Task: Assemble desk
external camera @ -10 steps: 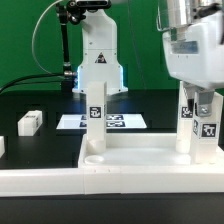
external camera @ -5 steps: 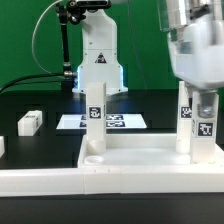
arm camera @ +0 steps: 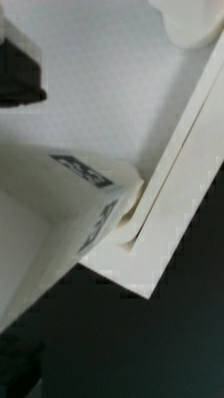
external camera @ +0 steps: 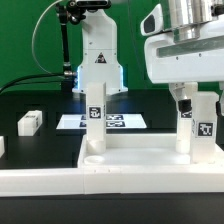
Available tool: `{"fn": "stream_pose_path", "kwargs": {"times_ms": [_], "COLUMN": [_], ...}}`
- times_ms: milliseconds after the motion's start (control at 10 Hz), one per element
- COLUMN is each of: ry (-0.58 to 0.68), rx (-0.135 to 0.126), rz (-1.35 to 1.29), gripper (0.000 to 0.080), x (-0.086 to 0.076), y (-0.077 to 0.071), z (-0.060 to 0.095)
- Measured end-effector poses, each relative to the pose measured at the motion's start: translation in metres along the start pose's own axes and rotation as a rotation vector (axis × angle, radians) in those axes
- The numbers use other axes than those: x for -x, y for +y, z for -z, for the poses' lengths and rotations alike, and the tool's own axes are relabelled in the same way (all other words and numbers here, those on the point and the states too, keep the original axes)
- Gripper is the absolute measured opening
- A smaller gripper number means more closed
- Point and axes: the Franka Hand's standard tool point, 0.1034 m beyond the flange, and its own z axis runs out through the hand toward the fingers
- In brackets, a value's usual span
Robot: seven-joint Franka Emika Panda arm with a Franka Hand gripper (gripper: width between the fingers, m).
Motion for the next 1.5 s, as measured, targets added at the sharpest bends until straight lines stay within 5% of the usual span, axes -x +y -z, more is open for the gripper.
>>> {"fn": "stream_pose_path", "kwargs": {"times_ms": [300, 500, 700, 800, 900, 1500], "ry": [-0.002, 0.01, 0.011, 0.016, 0.018, -0.013], "rx": [0.022, 0.017, 0.019, 0.021, 0.022, 0.025], "rz": [0.541, 0.571, 0.554, 0.489, 0.393, -0.337], "gripper": [0.0649, 0.0649, 0.0398, 0.0398, 0.0315, 0.0304], "x": [0.001, 0.005, 0.004, 0.0, -0.001, -0.009], "y": [-0.007, -0.01, -0.009, -0.008, -0.007, 0.001], "z": [0.006, 0.006, 0.006, 0.007, 0.006, 0.007]}}
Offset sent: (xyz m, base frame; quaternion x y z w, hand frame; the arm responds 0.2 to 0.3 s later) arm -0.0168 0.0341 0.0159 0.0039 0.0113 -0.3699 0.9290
